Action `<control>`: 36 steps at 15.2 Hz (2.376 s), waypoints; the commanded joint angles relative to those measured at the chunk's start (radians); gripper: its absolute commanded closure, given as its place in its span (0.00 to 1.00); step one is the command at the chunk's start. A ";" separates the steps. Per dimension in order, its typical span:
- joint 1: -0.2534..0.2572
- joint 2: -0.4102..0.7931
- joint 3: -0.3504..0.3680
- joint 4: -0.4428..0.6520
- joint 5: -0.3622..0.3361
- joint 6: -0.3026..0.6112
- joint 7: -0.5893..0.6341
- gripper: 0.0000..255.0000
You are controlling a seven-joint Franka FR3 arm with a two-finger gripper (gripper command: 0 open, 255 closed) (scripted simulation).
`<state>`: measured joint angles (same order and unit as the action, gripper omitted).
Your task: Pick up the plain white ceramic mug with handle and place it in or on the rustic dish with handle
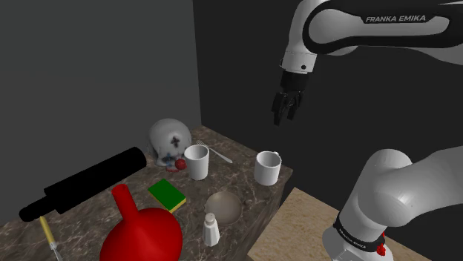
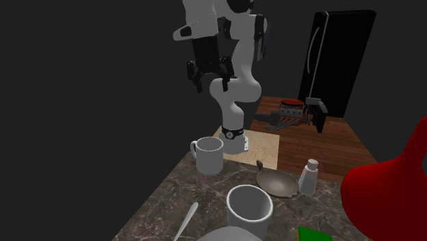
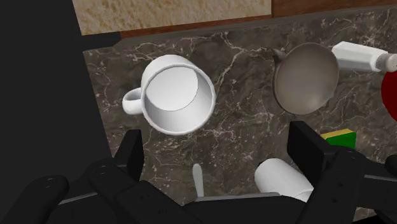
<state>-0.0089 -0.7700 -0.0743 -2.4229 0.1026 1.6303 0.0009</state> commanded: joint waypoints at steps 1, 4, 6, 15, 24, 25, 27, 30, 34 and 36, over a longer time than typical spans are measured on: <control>0.000 0.000 0.000 0.000 0.000 0.000 0.000 0.00; -0.001 -0.020 0.053 -0.112 -0.001 0.125 0.048 0.00; 0.000 -0.022 0.089 -0.179 -0.001 0.212 0.082 0.00; -0.009 0.115 0.271 -0.400 -0.017 0.648 0.265 0.00; -0.018 0.211 0.284 -0.448 -0.019 0.792 0.270 0.00; -0.018 0.211 0.284 -0.448 -0.019 0.792 0.270 0.00; -0.018 0.211 0.284 -0.448 -0.019 0.792 0.270 0.00; -0.018 0.211 0.284 -0.448 -0.019 0.791 0.270 0.00; -0.018 0.211 0.284 -0.448 -0.019 0.791 0.270 1.00; -0.018 0.211 0.284 -0.448 -0.019 0.791 0.270 1.00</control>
<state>-0.0268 -0.5593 0.2097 -2.8708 0.0836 2.4216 0.2707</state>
